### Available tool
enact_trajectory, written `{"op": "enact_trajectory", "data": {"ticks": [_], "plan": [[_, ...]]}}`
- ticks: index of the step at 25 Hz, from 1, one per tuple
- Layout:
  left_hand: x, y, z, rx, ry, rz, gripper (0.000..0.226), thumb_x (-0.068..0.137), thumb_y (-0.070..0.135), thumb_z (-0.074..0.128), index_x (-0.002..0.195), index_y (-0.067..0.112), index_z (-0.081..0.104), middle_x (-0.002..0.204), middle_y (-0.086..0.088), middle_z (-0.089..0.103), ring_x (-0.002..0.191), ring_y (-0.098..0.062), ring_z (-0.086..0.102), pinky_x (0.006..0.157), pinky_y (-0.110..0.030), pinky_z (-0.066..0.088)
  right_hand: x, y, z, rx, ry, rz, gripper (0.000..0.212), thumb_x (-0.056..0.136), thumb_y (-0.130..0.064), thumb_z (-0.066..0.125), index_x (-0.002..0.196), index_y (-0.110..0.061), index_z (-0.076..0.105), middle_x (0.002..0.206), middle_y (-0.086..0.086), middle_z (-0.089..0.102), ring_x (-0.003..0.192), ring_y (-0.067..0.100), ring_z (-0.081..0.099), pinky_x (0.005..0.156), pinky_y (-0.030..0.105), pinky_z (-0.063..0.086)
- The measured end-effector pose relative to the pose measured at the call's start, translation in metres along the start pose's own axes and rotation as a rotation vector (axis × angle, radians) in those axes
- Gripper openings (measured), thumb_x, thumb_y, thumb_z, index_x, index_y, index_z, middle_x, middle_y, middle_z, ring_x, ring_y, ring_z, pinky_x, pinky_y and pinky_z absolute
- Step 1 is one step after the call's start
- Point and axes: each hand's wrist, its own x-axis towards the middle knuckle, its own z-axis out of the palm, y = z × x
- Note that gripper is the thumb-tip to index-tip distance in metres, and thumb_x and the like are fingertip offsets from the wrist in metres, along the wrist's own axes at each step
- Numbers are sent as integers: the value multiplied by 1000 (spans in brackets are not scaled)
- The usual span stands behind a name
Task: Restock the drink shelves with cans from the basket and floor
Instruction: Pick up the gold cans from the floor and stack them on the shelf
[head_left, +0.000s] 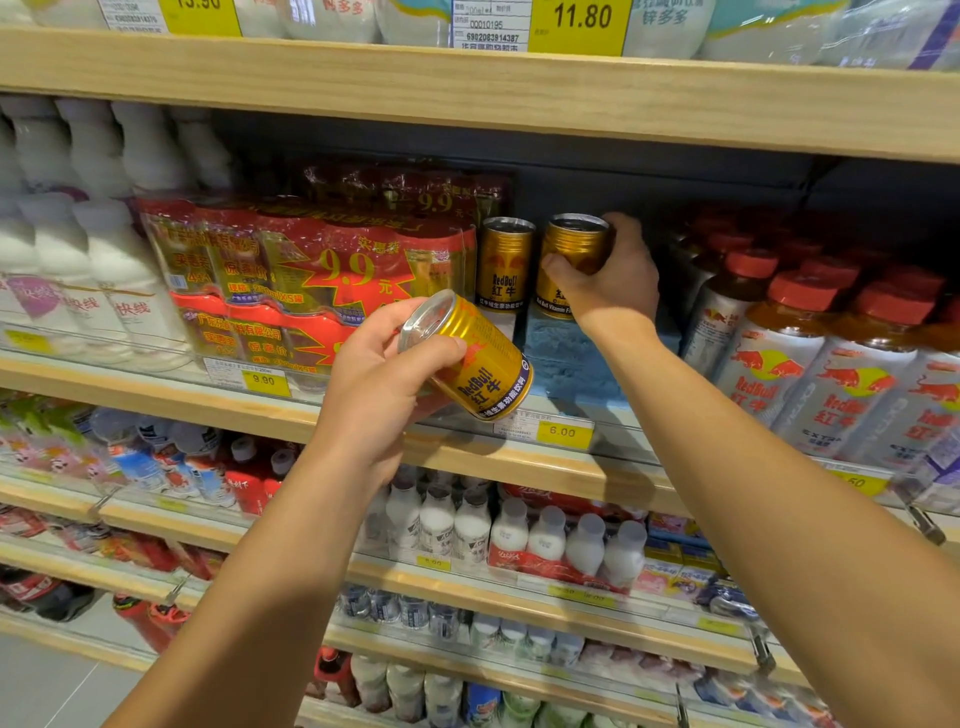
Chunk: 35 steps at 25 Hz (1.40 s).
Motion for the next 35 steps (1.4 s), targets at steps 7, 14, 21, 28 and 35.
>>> {"op": "enact_trajectory", "data": {"ticks": [7, 14, 21, 28, 35], "plan": [[6, 1, 13, 58, -33, 12, 33, 83, 9, 68, 113, 24, 66, 82, 10, 73, 73, -9, 68, 75, -41, 58, -40, 16, -33, -4, -33, -37, 72, 78, -45, 73, 138, -19, 41, 130, 3, 49, 114, 21, 54, 91, 39, 49], [17, 5, 45, 148, -157, 94, 25, 84, 8, 67, 104, 23, 65, 83, 9, 72, 76, -9, 69, 62, -26, 55, -117, 72, -66, -341, -175, -253, 55, 85, -44, 64, 132, -17, 51, 127, 1, 55, 112, 21, 53, 89, 38, 46], [35, 5, 93, 277, -212, 170, 43, 78, 16, 77, 115, 23, 59, 105, 2, 69, 96, -14, 70, 74, -30, 60, -140, 103, -66, -630, -157, -475, 64, 75, -65, 52, 114, -15, 62, 96, 0, 62, 91, 26, 55, 88, 38, 33], [58, 11, 118, 471, -205, 287, 57, 63, 27, 84, 115, 24, 61, 102, 3, 68, 96, -14, 67, 80, -42, 60, -142, 109, -62, -644, -103, -556, 69, 74, -65, 58, 118, -12, 61, 98, 2, 61, 92, 27, 54, 91, 40, 38], [63, 29, 143, 802, -159, 435, 45, 70, 34, 82, 108, 25, 60, 97, 7, 62, 91, -13, 58, 70, -20, 44, -143, 108, -63, -689, -123, -544, 71, 74, -65, 55, 121, -12, 58, 102, 1, 60, 95, 26, 53, 95, 40, 35]]}}
